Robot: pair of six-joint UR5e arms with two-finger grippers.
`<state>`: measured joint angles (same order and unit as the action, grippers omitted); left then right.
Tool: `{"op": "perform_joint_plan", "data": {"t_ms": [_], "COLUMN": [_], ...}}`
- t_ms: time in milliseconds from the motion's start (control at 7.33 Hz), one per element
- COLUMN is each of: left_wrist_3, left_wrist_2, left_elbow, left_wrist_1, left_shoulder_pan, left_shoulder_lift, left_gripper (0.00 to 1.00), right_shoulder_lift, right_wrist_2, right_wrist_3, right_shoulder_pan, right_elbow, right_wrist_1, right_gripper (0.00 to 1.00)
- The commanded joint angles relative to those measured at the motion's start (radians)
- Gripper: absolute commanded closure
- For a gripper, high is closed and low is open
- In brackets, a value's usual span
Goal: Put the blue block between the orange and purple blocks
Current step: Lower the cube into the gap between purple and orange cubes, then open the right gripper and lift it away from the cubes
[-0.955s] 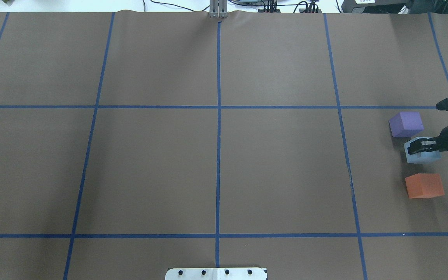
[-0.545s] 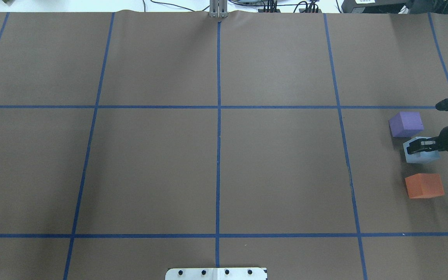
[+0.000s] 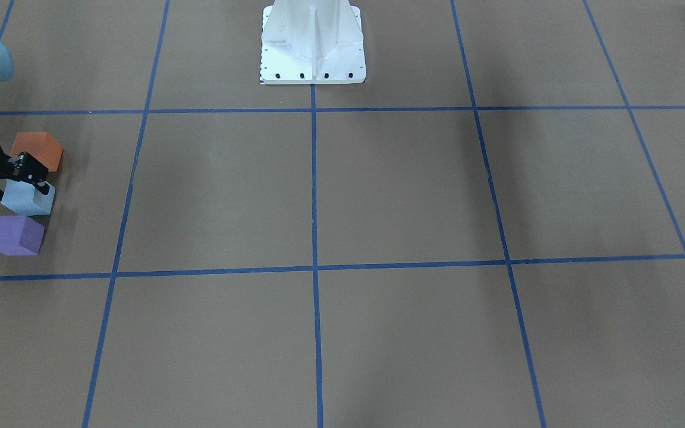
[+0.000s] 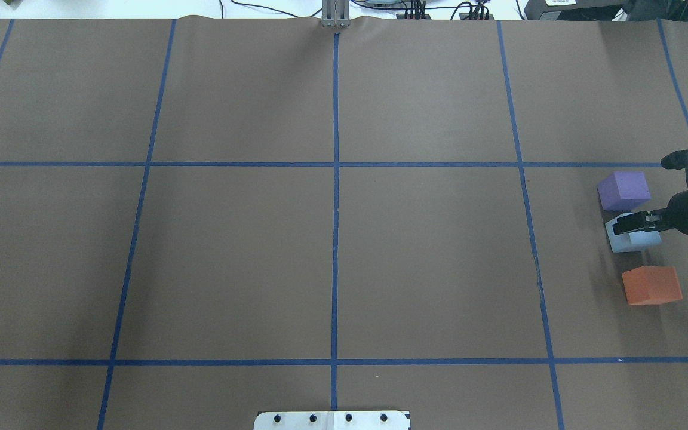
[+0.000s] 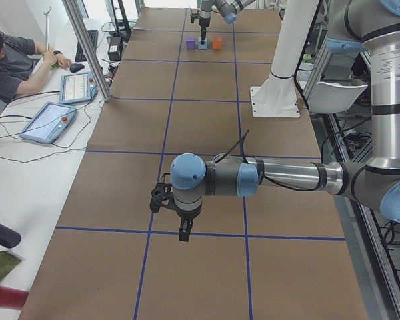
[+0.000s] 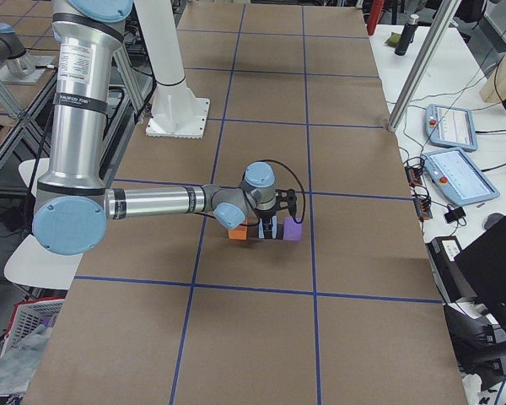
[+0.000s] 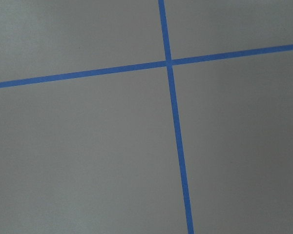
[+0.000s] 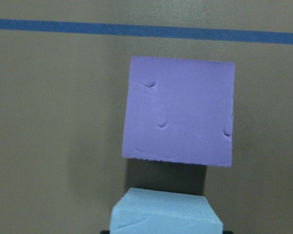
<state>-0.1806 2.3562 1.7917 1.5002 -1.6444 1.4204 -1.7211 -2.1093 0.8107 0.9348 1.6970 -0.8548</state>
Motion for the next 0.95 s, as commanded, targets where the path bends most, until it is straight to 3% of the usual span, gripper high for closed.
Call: {"op": "perform_joint_plan", "data": {"t_ms": [0, 273, 818], "left_wrist_3": [0.001, 0.001, -0.005], "left_wrist_2": [0.000, 0.000, 0.000], "left_elbow": [0.000, 0.000, 0.000], "left_wrist_1": [0.000, 0.000, 0.002], "left_shoulder_pan": [0.000, 0.000, 0.000], "left_shoulder_lift": [0.000, -0.001, 0.000], "left_gripper": [0.00, 0.00, 0.00], "right_shoulder_lift": [-0.020, -0.031, 0.000], "right_wrist_2": [-0.035, -0.119, -0.175], "right_wrist_3": [-0.005, -0.136, -0.933], "right_shoulder_pan": [0.027, 0.134, 0.569], "right_elbow": [0.073, 0.151, 0.202], "right_wrist_1": [-0.024, -0.178, -0.745], "right_gripper": [0.01, 0.01, 0.01]}}
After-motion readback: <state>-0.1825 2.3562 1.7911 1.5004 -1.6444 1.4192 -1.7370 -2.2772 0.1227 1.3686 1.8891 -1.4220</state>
